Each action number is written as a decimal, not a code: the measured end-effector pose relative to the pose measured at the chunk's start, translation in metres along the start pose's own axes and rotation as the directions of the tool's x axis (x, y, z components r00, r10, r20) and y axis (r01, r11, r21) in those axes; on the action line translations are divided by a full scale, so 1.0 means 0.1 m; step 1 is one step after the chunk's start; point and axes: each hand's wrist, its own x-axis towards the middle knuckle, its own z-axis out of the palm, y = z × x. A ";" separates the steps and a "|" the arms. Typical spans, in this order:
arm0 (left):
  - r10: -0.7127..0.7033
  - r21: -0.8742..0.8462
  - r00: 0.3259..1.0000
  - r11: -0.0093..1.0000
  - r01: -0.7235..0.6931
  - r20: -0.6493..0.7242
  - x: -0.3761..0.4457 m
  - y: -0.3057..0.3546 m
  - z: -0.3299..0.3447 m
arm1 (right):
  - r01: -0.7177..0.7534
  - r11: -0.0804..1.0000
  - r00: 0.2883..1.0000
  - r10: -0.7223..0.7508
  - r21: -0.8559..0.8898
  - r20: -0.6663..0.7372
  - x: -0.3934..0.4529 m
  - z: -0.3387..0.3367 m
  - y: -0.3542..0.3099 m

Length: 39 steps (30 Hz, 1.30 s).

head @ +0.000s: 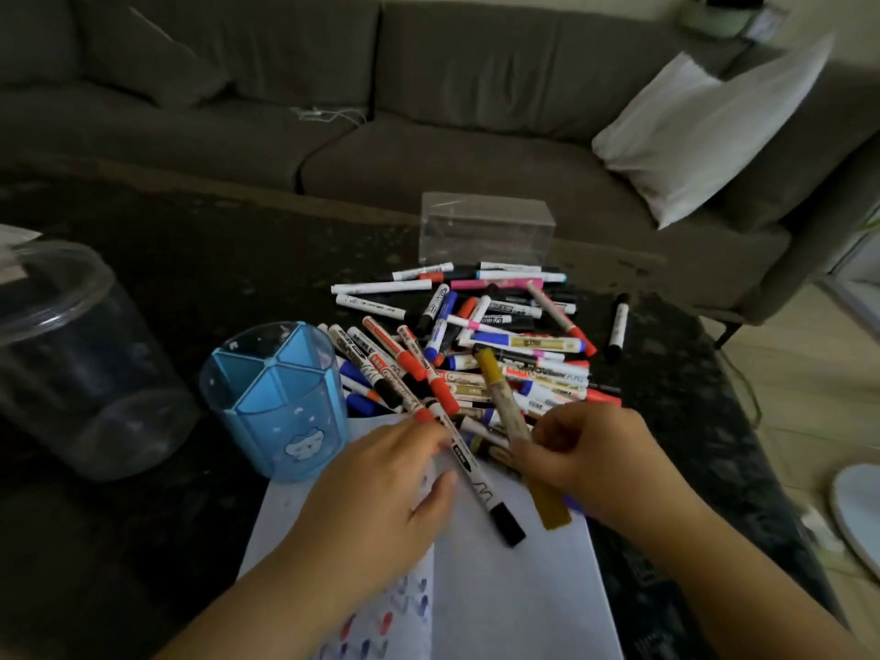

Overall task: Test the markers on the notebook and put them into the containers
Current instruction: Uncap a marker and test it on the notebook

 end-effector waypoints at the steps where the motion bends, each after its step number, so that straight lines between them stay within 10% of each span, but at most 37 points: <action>1: -0.041 -0.058 0.999 0.997 0.041 0.007 -0.03 0.05 -0.01 | -0.049 0.985 0.999 0.050 0.168 0.003 -0.07 -0.05 -0.03; 5: -0.097 -0.272 0.991 0.955 0.119 0.094 -0.11 0.27 0.00 | -0.201 0.682 0.978 0.180 0.703 0.105 -0.34 -0.06 -0.15; 9: -0.144 -0.387 0.980 0.903 0.188 0.140 -0.17 0.40 0.06 | -0.255 0.438 0.955 0.255 0.862 0.153 -0.53 0.05 -0.18; 13: -0.158 -0.380 0.983 0.907 0.183 0.098 -0.25 0.33 0.08 | -0.108 0.955 0.951 0.180 0.276 -0.250 -0.69 0.22 0.01; 15: -0.153 -0.353 0.982 0.918 0.182 0.108 -0.26 0.28 0.06 | 0.125 0.963 0.827 -0.233 -0.238 -0.512 -0.73 0.25 0.13; 17: -0.144 -0.344 0.978 0.920 0.187 0.148 -0.24 0.25 0.03 | 0.278 0.830 0.765 -0.496 -0.485 -0.411 -0.71 0.29 0.19; 23: -0.026 -0.304 0.947 0.944 0.128 0.320 -0.26 0.20 0.09 | 0.467 0.723 0.791 -0.599 -0.510 -0.125 -0.63 0.49 0.29; 39: 0.004 -0.356 0.905 0.920 0.163 0.426 -0.30 0.08 -0.03 | 0.570 0.728 0.797 -0.602 -0.381 0.041 -0.70 0.43 0.20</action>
